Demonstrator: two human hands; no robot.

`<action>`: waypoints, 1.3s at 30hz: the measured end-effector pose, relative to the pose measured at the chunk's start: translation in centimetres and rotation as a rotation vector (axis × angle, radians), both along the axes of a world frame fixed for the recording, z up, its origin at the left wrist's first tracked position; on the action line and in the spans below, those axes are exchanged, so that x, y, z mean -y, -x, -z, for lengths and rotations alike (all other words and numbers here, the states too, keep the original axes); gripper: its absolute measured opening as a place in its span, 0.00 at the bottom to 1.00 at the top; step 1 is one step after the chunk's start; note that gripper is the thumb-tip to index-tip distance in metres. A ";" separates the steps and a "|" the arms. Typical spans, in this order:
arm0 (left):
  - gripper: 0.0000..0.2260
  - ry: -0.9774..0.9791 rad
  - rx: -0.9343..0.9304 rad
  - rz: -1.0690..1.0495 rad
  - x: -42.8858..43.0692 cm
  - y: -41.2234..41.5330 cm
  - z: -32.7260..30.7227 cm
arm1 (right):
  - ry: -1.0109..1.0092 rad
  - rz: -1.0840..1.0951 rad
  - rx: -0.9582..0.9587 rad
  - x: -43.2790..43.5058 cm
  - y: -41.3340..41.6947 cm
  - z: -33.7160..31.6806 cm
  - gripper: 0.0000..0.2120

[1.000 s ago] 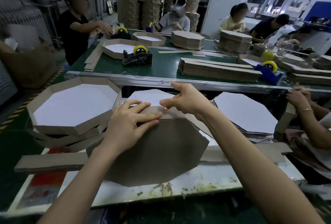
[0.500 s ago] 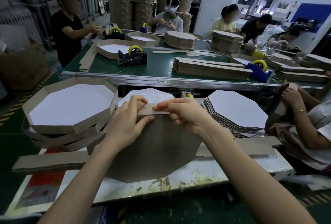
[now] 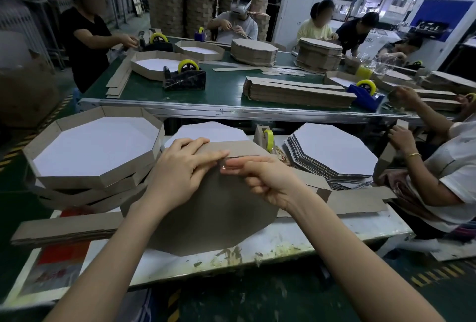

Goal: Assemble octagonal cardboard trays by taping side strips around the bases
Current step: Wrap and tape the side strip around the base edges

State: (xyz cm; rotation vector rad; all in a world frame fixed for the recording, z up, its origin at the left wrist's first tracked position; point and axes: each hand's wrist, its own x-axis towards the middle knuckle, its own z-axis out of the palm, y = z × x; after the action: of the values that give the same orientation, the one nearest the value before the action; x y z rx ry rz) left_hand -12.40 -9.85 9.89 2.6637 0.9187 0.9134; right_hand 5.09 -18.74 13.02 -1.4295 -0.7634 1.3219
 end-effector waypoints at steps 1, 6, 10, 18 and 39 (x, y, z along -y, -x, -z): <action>0.16 0.003 -0.003 -0.005 0.0 0.0 0.0 | 0.000 -0.007 -0.005 0.0 -0.1 0.1 0.17; 0.14 -0.021 0.000 -0.030 0.1 -0.1 -0.1 | 0.014 -0.064 0.024 -0.1 -0.6 0.5 0.17; 0.15 0.005 -0.002 -0.015 0.1 -0.1 -0.1 | 0.040 -0.116 0.132 -0.5 -0.8 0.2 0.22; 0.15 0.062 0.021 -0.017 -0.6 0.0 -0.1 | -0.049 -0.164 0.633 -0.4 -0.4 -0.3 0.19; 0.19 0.123 0.085 0.015 -0.4 0.0 0.5 | -0.326 -0.355 0.874 -6.2 -5.1 -0.8 0.07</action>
State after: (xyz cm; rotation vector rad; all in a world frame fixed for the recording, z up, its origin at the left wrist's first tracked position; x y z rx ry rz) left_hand -12.44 -9.42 9.36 2.5059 0.9038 0.9277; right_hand 10.21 -12.53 13.79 -1.6306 -1.7820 0.7095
